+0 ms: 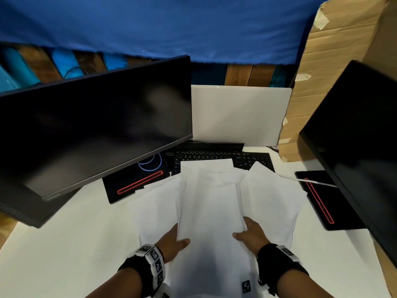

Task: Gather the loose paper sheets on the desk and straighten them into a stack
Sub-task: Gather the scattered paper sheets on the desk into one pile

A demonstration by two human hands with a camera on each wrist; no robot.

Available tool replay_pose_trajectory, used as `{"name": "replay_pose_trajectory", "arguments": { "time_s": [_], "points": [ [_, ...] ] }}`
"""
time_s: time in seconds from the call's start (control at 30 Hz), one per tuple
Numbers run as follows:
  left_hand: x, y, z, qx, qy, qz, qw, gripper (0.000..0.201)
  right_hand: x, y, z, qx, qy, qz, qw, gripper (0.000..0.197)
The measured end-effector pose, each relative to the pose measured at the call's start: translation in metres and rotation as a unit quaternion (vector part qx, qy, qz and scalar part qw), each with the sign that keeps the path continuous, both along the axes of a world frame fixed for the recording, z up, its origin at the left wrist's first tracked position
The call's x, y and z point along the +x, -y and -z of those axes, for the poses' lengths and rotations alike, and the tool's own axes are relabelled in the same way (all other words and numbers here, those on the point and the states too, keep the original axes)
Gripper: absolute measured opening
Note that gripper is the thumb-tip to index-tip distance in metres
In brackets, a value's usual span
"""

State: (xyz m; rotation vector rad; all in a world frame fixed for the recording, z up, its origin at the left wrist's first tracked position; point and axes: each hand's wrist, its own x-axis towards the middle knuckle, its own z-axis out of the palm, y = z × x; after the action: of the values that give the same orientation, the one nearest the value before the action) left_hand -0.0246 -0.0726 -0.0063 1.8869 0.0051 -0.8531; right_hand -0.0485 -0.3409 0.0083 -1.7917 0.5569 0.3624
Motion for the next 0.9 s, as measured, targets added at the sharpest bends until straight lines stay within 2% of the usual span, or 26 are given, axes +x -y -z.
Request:
{"name": "replay_pose_trajectory", "arguments": {
  "time_s": [0.07, 0.13, 0.2, 0.27, 0.3, 0.37, 0.47, 0.6, 0.7, 0.8, 0.9],
  "points": [
    [0.005, -0.001, -0.005, 0.006, 0.064, -0.069, 0.996, 0.048, -0.001, 0.007, -0.001, -0.018, 0.008, 0.007, 1.0, 0.045],
    [0.02, -0.009, -0.007, 0.048, 0.157, -0.206, 0.965, 0.038, -0.001, 0.013, -0.002, -0.02, 0.017, 0.031, 0.999, 0.044],
    [0.04, -0.027, -0.01, 0.123, 0.213, -0.272, 0.93, 0.038, 0.0, 0.021, -0.004, -0.016, 0.022, 0.044, 0.999, 0.042],
    [0.056, -0.045, -0.011, 0.214, 0.222, -0.243, 0.92, 0.052, 0.001, 0.029, -0.007, -0.016, 0.023, 0.042, 0.999, 0.041],
    [0.061, -0.052, -0.014, 0.227, 0.215, -0.214, 0.925, 0.06, 0.002, 0.032, -0.008, -0.013, 0.022, 0.042, 0.999, 0.04],
    [0.069, -0.058, -0.019, 0.189, 0.189, -0.166, 0.949, 0.067, 0.003, 0.035, -0.011, 0.0, 0.02, 0.043, 0.999, 0.039],
    [0.074, -0.056, -0.021, 0.164, 0.174, -0.103, 0.966, 0.045, 0.005, 0.035, -0.013, 0.004, 0.01, 0.044, 0.999, 0.037],
    [0.064, -0.045, -0.02, 0.176, 0.15, -0.142, 0.962, 0.017, 0.008, 0.033, -0.002, -0.034, 0.003, 0.089, 0.995, 0.03],
    [0.046, -0.039, -0.006, 0.218, 0.079, -0.112, 0.966, 0.02, 0.009, 0.027, 0.012, -0.058, -0.031, 0.107, 0.992, 0.023],
    [0.026, -0.024, 0.002, 0.227, 0.017, -0.055, 0.972, 0.049, 0.008, 0.015, 0.025, -0.069, -0.067, 0.075, 0.992, 0.029],
    [0.018, -0.008, 0.002, 0.193, -0.004, -0.067, 0.979, 0.045, 0.011, 0.001, 0.025, -0.082, -0.065, 0.058, 0.993, 0.034]
  ]
}}
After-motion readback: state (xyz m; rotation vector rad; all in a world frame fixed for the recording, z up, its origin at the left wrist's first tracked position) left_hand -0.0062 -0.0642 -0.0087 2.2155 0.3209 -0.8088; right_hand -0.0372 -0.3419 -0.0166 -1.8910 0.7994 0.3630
